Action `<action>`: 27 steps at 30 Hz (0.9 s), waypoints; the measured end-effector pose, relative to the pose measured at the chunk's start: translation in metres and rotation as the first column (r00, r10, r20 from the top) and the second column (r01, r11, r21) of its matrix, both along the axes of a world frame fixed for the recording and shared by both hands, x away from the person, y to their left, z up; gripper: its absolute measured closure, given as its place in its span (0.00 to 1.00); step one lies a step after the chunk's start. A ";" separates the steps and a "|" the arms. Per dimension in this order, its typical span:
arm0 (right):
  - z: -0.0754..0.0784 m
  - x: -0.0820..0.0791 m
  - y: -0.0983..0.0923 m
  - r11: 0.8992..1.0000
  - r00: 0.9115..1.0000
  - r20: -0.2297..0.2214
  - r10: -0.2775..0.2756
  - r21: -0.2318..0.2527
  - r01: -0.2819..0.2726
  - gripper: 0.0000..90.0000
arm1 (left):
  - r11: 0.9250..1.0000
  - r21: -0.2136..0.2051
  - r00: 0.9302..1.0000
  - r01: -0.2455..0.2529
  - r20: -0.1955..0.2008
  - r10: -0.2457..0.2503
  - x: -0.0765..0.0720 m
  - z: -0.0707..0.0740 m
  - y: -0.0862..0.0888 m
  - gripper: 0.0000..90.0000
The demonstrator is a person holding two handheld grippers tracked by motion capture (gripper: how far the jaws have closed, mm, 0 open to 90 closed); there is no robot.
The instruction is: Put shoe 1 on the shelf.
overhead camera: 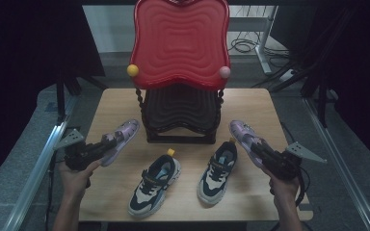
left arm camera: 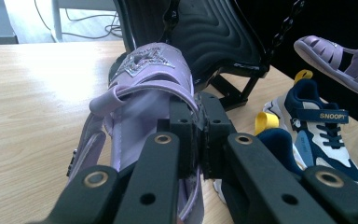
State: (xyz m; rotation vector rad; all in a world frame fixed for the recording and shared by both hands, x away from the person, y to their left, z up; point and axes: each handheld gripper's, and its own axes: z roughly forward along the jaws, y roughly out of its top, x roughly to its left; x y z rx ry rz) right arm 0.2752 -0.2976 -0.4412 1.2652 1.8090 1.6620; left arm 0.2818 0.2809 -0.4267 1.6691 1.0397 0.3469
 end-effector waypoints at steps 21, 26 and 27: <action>0.004 0.007 0.029 0.998 0.998 0.012 0.067 -0.004 -0.067 0.95 | 0.999 -0.003 0.999 0.037 0.024 -0.037 0.005 0.010 -0.018 0.96; 0.005 0.009 0.039 0.996 0.996 0.013 0.088 -0.006 -0.088 0.95 | 0.999 -0.002 0.998 0.049 0.030 -0.049 0.007 0.012 -0.023 0.96; 0.005 0.009 0.039 0.996 0.996 0.013 0.088 -0.006 -0.088 0.95 | 0.999 -0.001 0.998 0.051 0.031 -0.051 0.007 0.012 -0.025 0.96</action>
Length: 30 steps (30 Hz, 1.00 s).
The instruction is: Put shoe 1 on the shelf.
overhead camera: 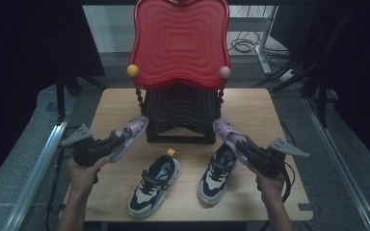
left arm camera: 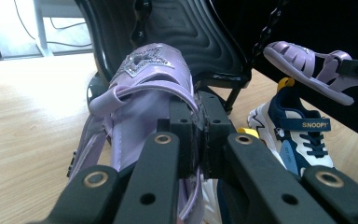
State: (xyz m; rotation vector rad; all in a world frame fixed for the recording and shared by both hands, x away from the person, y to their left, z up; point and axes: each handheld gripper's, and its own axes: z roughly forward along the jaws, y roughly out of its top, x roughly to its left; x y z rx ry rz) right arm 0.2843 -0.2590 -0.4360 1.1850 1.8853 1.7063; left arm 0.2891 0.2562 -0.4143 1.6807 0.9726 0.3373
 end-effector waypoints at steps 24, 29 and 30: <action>0.010 0.003 0.026 0.999 0.999 0.033 0.041 0.009 -0.041 0.95 | 0.999 0.016 0.999 0.035 0.014 -0.035 0.014 0.004 -0.022 0.96; 0.013 0.009 0.033 0.999 0.999 0.033 0.039 0.008 -0.039 0.95 | 0.999 0.021 0.999 0.043 0.015 -0.043 0.019 0.004 -0.026 0.96; 0.014 0.010 0.035 0.999 0.999 0.031 0.039 0.009 -0.039 0.95 | 0.999 0.020 0.999 0.043 0.015 -0.043 0.020 0.005 -0.027 0.96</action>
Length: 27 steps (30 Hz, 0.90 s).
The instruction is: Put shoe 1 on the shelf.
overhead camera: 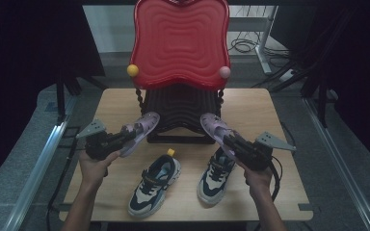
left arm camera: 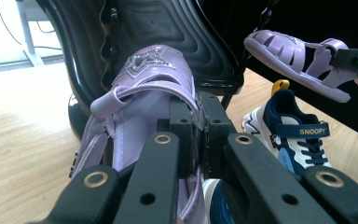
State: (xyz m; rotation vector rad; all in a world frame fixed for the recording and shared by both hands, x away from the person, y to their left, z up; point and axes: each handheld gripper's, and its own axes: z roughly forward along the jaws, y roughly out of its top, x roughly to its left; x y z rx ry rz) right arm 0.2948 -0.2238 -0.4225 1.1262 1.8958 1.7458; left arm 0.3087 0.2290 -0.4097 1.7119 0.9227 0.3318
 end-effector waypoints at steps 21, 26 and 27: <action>0.000 0.028 0.031 1.000 1.000 -0.024 -0.008 0.017 0.008 0.95 | 0.999 -0.013 0.999 0.033 0.022 -0.033 0.023 0.005 -0.028 0.96; 0.000 0.033 0.036 1.000 1.000 -0.023 -0.010 0.023 0.011 0.95 | 1.000 -0.014 0.999 0.021 0.026 -0.021 0.027 0.006 -0.029 0.96; 0.000 0.034 0.038 1.000 1.000 -0.024 -0.010 0.024 0.011 0.95 | 1.000 -0.011 0.999 0.015 0.036 -0.015 0.028 0.006 -0.030 0.96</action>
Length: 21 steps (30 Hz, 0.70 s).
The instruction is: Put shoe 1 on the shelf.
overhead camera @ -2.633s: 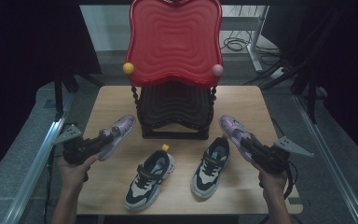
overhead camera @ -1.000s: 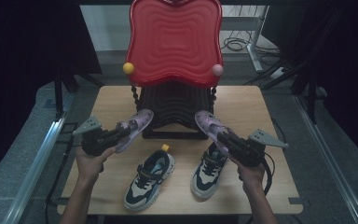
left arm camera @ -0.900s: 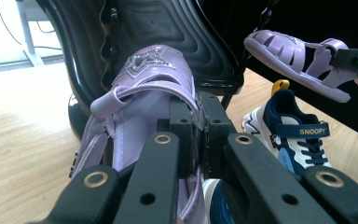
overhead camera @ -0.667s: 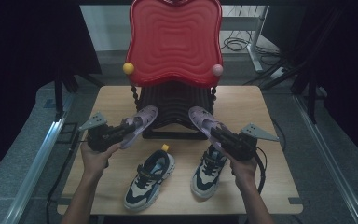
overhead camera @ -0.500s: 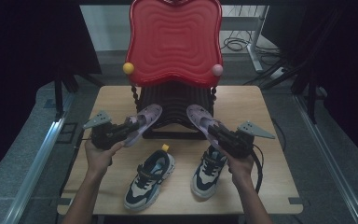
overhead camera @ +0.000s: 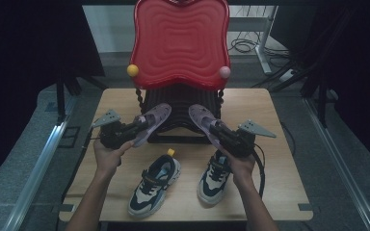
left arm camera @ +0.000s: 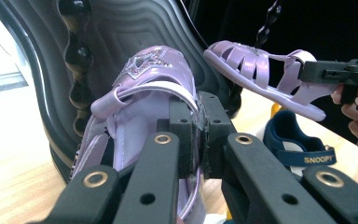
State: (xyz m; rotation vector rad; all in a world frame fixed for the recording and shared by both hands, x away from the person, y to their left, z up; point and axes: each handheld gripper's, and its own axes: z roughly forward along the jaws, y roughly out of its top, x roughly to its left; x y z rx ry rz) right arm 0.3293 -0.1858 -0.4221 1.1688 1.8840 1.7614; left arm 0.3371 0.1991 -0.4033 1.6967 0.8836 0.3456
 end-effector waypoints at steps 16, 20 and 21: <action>0.008 0.014 0.020 1.000 1.000 0.016 -0.009 -0.008 0.009 0.95 | 1.000 -0.004 1.000 -0.007 0.009 0.007 0.016 0.003 -0.010 0.96; 0.009 0.018 0.023 1.000 1.000 0.020 -0.021 0.005 0.021 0.95 | 1.000 -0.002 1.000 -0.005 0.020 0.005 0.021 0.005 -0.014 0.96; 0.009 0.018 0.023 1.000 1.000 0.020 -0.021 0.005 0.021 0.95 | 1.000 -0.002 1.000 -0.005 0.020 0.005 0.021 0.005 -0.014 0.96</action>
